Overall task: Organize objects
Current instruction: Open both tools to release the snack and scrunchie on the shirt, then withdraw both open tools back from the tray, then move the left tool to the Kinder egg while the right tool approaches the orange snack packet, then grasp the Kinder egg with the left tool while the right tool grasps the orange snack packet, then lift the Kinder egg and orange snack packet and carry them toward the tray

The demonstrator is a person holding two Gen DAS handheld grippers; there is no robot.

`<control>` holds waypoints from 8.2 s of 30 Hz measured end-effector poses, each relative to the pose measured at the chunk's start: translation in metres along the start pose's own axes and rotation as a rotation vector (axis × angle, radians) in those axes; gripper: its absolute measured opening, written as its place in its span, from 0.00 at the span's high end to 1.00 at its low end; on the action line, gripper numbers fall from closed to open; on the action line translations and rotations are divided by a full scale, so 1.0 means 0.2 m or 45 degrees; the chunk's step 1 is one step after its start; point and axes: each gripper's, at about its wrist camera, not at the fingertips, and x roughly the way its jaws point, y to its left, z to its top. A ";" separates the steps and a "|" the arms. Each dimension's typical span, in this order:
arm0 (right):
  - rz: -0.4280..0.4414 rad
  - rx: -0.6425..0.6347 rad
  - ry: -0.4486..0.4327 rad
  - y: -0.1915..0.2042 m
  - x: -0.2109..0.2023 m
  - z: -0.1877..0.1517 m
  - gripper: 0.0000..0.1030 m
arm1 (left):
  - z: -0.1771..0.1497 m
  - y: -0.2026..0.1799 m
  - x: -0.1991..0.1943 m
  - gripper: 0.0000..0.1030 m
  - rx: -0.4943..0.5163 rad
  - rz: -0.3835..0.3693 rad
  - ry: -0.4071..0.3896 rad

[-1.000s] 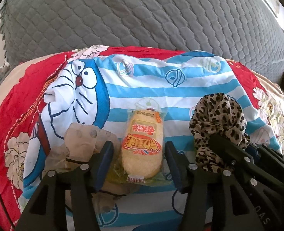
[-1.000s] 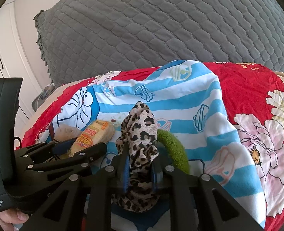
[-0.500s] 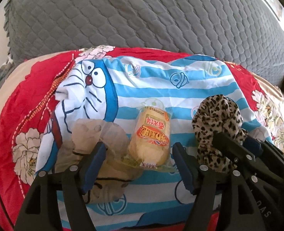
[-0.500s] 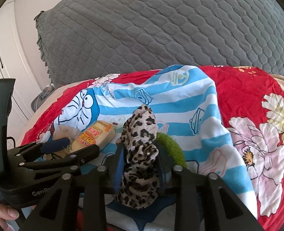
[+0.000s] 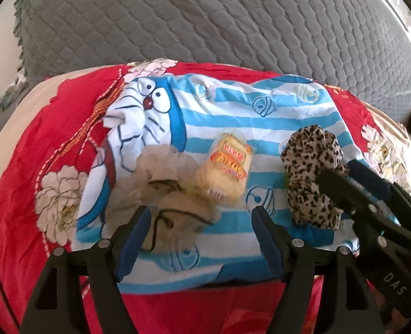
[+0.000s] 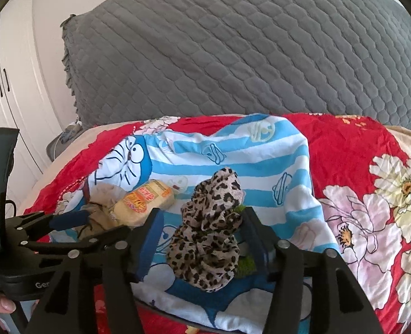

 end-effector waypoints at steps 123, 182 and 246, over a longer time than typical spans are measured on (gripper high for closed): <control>-0.174 -0.117 0.302 0.32 -0.91 -0.45 0.18 | -0.67 -0.03 -0.67 0.18 0.072 -0.080 0.069; -0.208 -0.118 0.533 0.23 -0.37 -0.63 0.29 | -0.55 -0.11 -0.10 0.18 0.097 -0.136 0.138; -0.115 -0.111 0.523 0.26 -0.34 -0.62 0.60 | -0.56 -0.10 -0.12 0.48 0.055 -0.193 0.152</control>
